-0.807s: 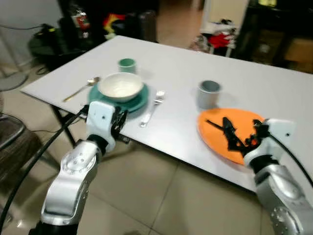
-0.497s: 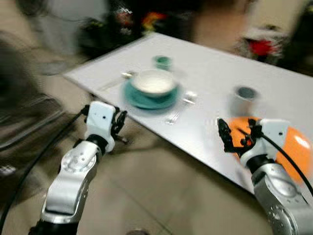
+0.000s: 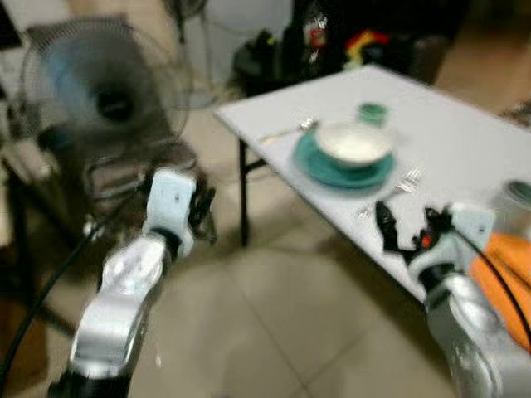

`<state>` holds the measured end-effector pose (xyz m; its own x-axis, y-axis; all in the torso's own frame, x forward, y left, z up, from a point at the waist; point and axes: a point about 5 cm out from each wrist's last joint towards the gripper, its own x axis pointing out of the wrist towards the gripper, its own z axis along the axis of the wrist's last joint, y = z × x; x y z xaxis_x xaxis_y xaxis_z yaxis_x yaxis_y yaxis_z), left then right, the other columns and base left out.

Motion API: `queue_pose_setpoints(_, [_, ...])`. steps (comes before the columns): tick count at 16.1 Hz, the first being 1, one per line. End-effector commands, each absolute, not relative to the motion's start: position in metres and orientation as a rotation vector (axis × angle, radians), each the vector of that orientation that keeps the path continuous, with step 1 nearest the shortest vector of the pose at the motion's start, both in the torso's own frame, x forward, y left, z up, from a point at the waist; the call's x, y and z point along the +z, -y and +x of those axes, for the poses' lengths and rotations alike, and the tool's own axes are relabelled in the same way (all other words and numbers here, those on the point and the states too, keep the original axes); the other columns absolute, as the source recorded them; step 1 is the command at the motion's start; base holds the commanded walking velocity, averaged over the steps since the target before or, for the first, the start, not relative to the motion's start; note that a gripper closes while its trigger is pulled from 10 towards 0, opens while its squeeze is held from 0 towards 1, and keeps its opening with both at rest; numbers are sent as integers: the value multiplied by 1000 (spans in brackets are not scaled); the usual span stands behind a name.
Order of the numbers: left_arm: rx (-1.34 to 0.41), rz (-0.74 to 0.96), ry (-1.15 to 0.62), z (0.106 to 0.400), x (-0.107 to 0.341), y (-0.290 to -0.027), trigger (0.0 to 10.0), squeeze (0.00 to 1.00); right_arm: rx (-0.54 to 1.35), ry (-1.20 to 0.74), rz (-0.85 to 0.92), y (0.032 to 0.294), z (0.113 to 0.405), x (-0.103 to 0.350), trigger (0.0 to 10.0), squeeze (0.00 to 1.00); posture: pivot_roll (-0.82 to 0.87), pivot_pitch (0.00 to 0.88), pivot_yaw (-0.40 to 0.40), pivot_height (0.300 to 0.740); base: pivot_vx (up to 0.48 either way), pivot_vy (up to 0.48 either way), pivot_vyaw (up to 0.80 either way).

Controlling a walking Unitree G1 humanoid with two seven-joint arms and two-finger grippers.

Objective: Setting the table

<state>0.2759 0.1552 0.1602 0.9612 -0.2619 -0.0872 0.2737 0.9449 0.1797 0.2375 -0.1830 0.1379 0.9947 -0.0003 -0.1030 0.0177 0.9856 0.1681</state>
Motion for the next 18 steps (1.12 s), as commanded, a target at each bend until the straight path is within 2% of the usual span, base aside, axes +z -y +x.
queue_pose_setpoints(1, [-256, 199, -80, 277, 158, -157, 10000, 0, -20, -96, 149, 184, 239, 140, 10000, 1000, 32, 0, 19, 740, 0, 0, 800])
queue_pose_setpoints(2, [-271, 154, -73, 278, 161, -154, 10000, 0, -10, -91, 175, 183, 240, 141, 10000, 1000, 39, 0, 19, 740, 0, 0, 800])
queue_pose_setpoints(7, [-265, 176, -72, 282, 162, -156, 10000, 0, -30, -104, 193, 183, 242, 136, 10000, 1000, 41, 0, 20, 740, 0, 0, 800])
queue_pose_setpoints(9, [-275, 173, -73, 283, 162, -154, 10000, 0, -34, -105, 187, 183, 241, 135, 10000, 1000, 35, 0, 28, 740, 0, 262, 688])
queue_pose_setpoints(18, [-279, 177, -71, 282, 164, -156, 10000, 0, 4, -111, 195, 174, 243, 134, 10000, 1000, 53, 0, 25, 740, 0, 289, 0])
